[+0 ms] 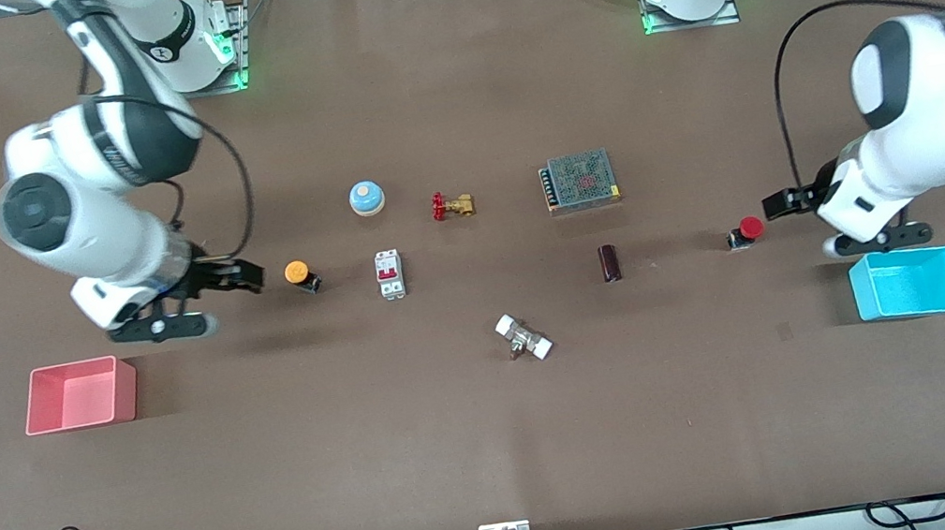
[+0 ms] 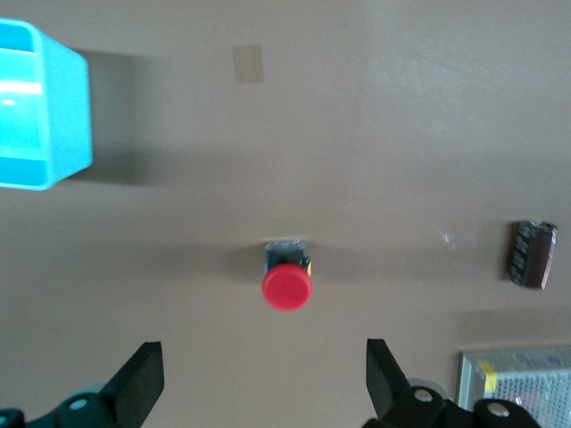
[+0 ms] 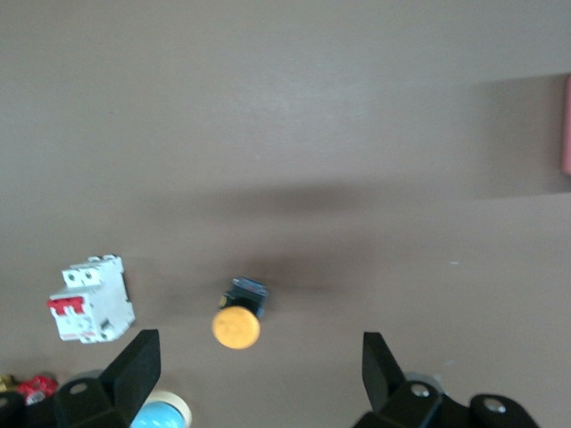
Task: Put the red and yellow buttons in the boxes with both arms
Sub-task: 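Reach the right gripper to the yellow button while the left gripper reaches the red button, then close the right gripper on the yellow button while the left gripper grasps the red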
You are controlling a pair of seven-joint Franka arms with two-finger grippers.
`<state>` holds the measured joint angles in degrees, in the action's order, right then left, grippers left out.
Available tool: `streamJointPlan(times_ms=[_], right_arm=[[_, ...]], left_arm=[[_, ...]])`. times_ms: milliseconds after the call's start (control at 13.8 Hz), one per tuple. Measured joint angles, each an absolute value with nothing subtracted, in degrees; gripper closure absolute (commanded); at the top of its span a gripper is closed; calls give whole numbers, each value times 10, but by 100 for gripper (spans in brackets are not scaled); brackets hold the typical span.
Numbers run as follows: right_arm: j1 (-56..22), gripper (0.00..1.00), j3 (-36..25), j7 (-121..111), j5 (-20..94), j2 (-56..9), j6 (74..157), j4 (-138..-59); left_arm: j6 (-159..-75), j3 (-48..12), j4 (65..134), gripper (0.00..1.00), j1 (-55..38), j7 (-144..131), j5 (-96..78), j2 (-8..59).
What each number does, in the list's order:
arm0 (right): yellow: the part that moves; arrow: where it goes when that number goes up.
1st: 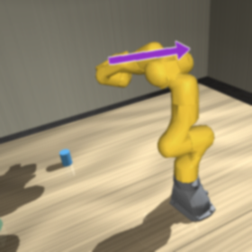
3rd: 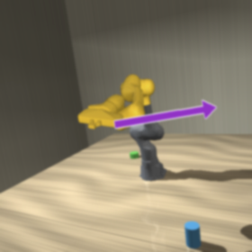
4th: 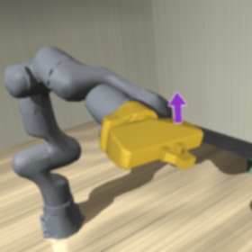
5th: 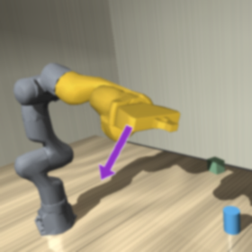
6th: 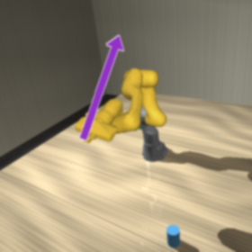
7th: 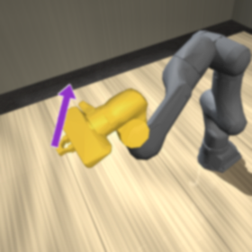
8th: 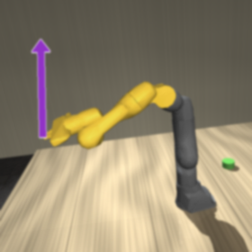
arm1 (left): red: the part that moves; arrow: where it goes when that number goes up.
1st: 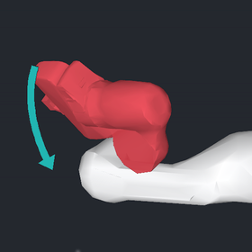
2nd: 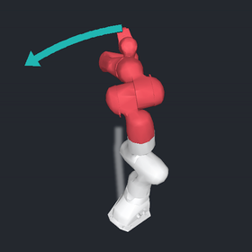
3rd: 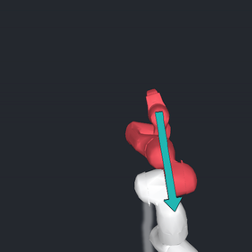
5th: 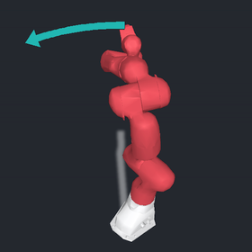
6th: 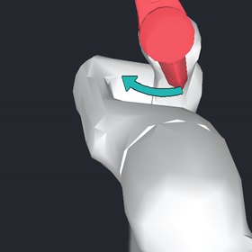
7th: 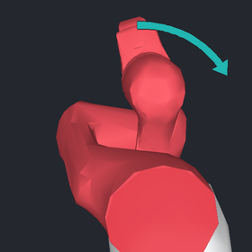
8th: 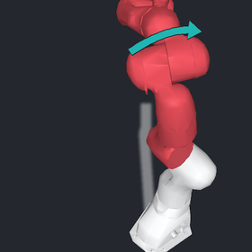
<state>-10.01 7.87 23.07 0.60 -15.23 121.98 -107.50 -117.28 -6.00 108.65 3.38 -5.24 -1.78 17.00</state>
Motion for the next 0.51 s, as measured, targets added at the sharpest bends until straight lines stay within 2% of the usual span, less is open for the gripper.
streamJointPlan(times_ms=[362, 507], right_arm=[[-124, 0, 79, 283, 6, -165, 1367, -1160], [-124, 0, 79, 318, 6, -176, 1383, -1169]], left_arm=[[-1234, -61, 1115, 0, 29, -58, -46, 218], [-1263, -61, 1130, 0, 21, -58, -46, 232]])
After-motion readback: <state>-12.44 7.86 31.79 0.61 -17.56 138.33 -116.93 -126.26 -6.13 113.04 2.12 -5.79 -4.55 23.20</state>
